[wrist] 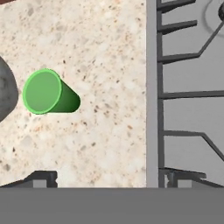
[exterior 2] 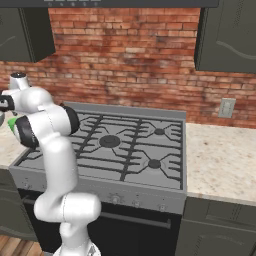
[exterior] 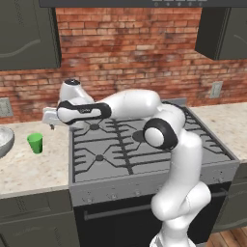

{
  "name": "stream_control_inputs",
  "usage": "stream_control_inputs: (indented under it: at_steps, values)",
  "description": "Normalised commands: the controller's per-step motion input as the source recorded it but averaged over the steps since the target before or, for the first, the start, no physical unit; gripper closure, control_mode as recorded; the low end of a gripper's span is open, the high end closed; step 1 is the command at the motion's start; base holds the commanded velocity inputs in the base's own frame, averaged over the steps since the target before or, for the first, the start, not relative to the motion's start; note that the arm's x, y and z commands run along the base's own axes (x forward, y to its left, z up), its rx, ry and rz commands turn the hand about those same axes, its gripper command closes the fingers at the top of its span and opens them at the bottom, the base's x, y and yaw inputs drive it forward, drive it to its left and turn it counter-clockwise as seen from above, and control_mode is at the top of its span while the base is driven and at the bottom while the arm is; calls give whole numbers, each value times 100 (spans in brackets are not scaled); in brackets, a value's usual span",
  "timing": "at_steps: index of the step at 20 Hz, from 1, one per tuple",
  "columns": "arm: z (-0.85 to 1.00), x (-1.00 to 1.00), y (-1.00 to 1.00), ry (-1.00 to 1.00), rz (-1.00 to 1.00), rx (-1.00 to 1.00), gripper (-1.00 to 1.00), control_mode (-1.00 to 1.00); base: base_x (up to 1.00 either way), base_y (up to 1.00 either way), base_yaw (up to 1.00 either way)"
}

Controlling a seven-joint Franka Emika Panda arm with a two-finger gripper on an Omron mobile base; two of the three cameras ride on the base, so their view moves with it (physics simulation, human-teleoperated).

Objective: Pick the cup and bowl from the counter and place them on the counter next to the sink.

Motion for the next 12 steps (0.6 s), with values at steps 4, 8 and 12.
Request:
stream_control_inputs:
  at_steps: [4, 8, 12]
  values:
    - [-4, 15, 15, -2, 4, 0, -100, -100, 0, 0, 0]
    - [-3, 22, 25, -3, 0, 0, -100, -100, 0, 0, 0]
    - [-10, 26, 30, -5, 0, 0, -100, -100, 0, 0, 0]
